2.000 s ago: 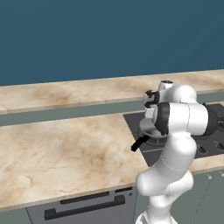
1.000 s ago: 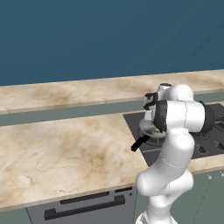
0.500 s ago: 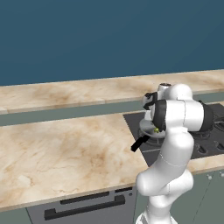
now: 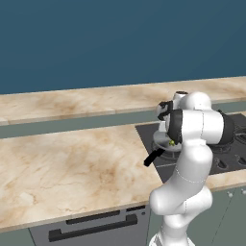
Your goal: Place both pans onto different burners. Then place the broccoli and the fish on different pans.
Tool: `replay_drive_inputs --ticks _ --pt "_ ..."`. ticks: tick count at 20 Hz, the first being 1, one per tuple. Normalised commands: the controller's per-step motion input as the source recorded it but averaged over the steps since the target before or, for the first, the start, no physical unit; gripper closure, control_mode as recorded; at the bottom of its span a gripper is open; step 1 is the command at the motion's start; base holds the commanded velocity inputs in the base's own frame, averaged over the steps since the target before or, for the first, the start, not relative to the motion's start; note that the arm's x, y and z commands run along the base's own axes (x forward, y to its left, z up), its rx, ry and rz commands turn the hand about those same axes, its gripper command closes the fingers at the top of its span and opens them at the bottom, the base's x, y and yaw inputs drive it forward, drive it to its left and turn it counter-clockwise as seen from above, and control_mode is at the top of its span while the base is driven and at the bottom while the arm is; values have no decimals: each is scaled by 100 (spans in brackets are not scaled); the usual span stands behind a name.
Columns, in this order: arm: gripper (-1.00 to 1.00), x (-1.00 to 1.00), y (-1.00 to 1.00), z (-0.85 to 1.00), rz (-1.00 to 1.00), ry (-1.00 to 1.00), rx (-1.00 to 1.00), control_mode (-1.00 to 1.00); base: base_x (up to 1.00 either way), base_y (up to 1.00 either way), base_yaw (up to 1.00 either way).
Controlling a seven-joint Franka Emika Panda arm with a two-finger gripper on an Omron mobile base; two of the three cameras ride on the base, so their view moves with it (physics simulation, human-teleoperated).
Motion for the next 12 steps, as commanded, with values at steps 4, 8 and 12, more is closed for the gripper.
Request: replay_drive_inputs --ticks 4,8,12 --pt "-100 0 -4 5 0 0 0 -100 0 0 0" --pt "-100 0 -4 38 0 0 0 -100 0 0 0" --pt "-100 -9 0 42 0 -2 0 -100 0 0 0"
